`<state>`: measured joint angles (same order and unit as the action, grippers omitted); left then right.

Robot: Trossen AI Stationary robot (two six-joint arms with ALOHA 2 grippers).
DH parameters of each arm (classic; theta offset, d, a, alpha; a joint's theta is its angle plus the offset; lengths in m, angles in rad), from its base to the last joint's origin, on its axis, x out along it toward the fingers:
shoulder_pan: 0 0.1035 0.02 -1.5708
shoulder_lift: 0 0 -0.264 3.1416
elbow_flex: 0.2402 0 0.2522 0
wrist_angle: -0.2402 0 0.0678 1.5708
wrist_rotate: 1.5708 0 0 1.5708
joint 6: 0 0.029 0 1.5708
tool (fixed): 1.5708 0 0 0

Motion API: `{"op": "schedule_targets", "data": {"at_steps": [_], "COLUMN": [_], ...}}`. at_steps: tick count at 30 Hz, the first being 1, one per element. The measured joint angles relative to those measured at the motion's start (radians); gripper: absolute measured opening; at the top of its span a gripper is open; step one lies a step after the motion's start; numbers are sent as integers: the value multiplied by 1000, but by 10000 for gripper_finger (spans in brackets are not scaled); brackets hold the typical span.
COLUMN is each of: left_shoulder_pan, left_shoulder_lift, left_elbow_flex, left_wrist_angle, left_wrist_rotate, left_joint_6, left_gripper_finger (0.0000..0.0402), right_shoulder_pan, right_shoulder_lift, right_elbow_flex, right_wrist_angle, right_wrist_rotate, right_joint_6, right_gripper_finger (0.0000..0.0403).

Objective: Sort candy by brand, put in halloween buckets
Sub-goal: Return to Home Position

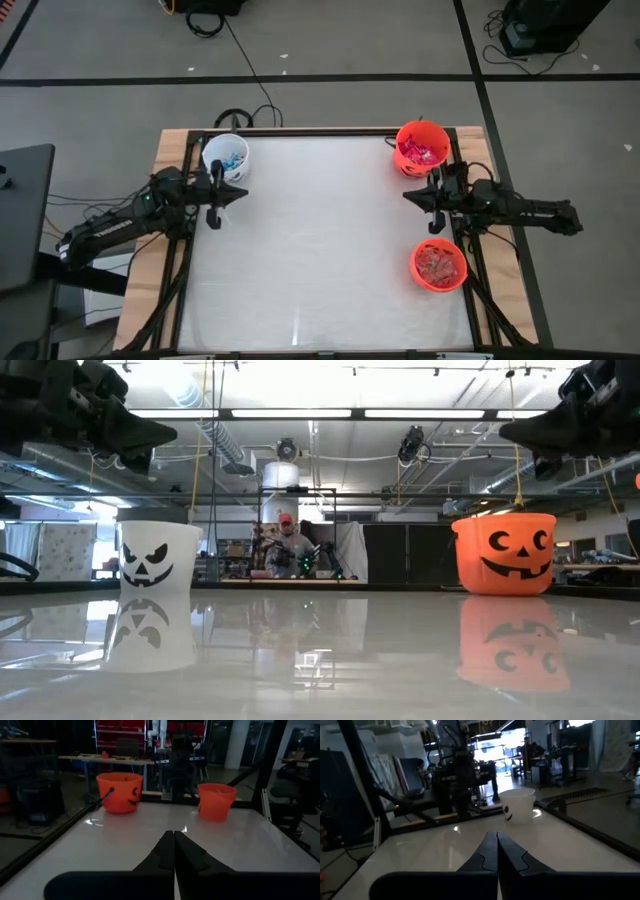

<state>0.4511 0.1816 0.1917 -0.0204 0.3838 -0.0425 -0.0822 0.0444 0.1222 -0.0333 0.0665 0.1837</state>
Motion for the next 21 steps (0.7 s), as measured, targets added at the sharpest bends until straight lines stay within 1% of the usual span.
{"op": "schedule_targets", "data": {"at_steps": [4, 8, 10, 13, 19, 21], "left_shoulder_pan": [0, 0, 0, 0, -1, -1], "left_shoulder_lift": [0, 0, 0, -1, 0, 0], "left_elbow_flex": [0, 0, -5, -52, -174, -183], "left_wrist_angle": [-23, -24, -19, 55, 298, 321], "left_wrist_rotate": [1, 2, 2, 0, -16, -16], "left_joint_6": [10, 12, 12, -8, -75, -74], "left_gripper_finger": [4, 4, 4, 4, 4, 4], "right_shoulder_pan": [-10, -14, -14, -15, -15, -19], "right_shoulder_lift": [0, 0, 1, -1, -20, -29], "right_elbow_flex": [-39, -105, -116, -116, -116, -116], "right_wrist_angle": [26, 150, 154, 151, 150, 137], "right_wrist_rotate": [-15, -15, -16, -18, -34, -35], "right_joint_6": [0, 5, 8, 8, 23, 28], "right_gripper_finger": [2, 1, 1, 1, 0, 1]}}
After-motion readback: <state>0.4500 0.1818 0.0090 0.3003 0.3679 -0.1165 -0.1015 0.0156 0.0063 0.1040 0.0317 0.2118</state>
